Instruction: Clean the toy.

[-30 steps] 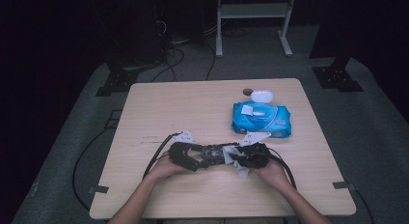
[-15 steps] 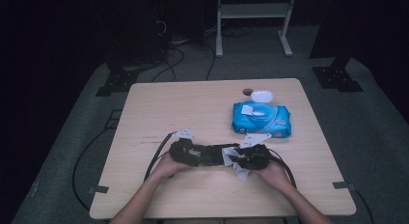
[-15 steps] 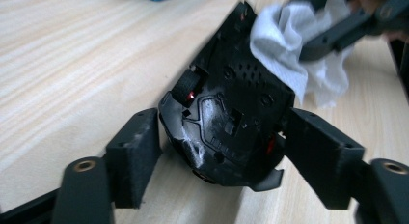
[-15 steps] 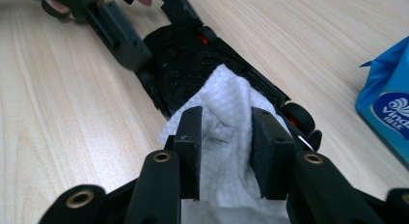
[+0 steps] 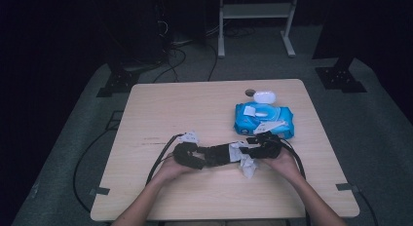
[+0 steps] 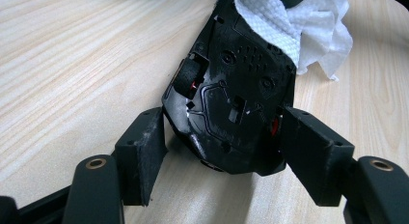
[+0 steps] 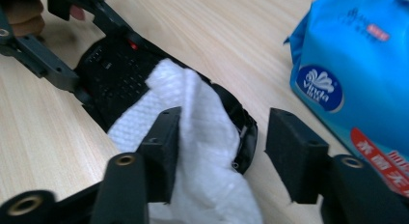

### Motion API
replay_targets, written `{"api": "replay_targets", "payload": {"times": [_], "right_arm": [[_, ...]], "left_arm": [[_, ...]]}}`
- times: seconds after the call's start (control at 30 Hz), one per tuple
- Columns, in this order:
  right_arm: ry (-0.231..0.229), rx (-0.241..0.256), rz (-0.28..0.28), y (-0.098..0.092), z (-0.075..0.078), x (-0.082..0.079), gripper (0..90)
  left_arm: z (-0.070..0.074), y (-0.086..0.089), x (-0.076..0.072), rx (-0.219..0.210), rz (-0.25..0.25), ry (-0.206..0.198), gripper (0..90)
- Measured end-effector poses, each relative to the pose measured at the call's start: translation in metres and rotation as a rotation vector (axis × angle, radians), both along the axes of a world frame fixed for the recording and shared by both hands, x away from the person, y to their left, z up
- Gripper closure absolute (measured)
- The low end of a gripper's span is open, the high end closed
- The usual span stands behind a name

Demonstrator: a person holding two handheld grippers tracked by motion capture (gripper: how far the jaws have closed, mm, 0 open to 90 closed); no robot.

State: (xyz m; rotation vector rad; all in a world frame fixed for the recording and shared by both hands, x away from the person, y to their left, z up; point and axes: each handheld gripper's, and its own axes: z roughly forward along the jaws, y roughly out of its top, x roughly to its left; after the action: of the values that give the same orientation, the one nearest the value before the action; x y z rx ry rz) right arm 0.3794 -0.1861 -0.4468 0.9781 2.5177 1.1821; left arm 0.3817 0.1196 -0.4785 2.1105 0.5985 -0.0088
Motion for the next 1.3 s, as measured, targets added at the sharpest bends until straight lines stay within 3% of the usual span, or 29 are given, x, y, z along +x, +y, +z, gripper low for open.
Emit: {"api": "replay_targets", "payload": {"times": [0.3,0.53,0.63,0.8,0.87,0.97,1.03,1.17,1.23,1.3], "right_arm": [[0.120,0.092,0.005,-0.008,-0.009,0.015,37.7],[0.190,0.152,0.060,-0.007,-0.016,0.022,35.7],[0.188,0.172,0.073,-0.005,-0.018,0.023,37.7],[0.176,0.169,0.072,-0.004,-0.019,0.023,37.9],[0.172,0.167,0.072,-0.004,-0.018,0.022,38.5],[0.110,0.144,0.091,-0.004,-0.016,0.018,43.9],[0.078,0.123,0.100,-0.004,-0.012,0.014,48.1],[0.094,0.135,0.100,-0.006,-0.013,0.016,48.1],[0.093,0.127,0.099,-0.006,-0.013,0.016,46.3],[0.129,0.142,0.086,-0.007,-0.014,0.017,45.1]], "left_arm": [[0.000,0.000,0.000,0.002,-0.001,-0.006,33.3],[0.001,-0.002,-0.002,0.017,-0.007,-0.048,32.9],[0.002,-0.003,-0.004,0.024,-0.013,-0.071,32.3],[0.002,-0.004,-0.005,0.023,-0.016,-0.078,32.0],[0.002,-0.004,-0.005,0.024,-0.014,-0.070,32.0],[0.001,-0.003,-0.004,0.017,-0.012,-0.053,31.9],[0.000,-0.002,-0.001,0.000,-0.011,-0.020,31.9],[-0.004,0.001,0.004,-0.028,-0.006,0.064,33.0],[-0.004,0.001,0.004,-0.029,-0.004,0.081,34.6],[-0.004,0.002,0.005,-0.034,-0.003,0.097,35.4]]}}
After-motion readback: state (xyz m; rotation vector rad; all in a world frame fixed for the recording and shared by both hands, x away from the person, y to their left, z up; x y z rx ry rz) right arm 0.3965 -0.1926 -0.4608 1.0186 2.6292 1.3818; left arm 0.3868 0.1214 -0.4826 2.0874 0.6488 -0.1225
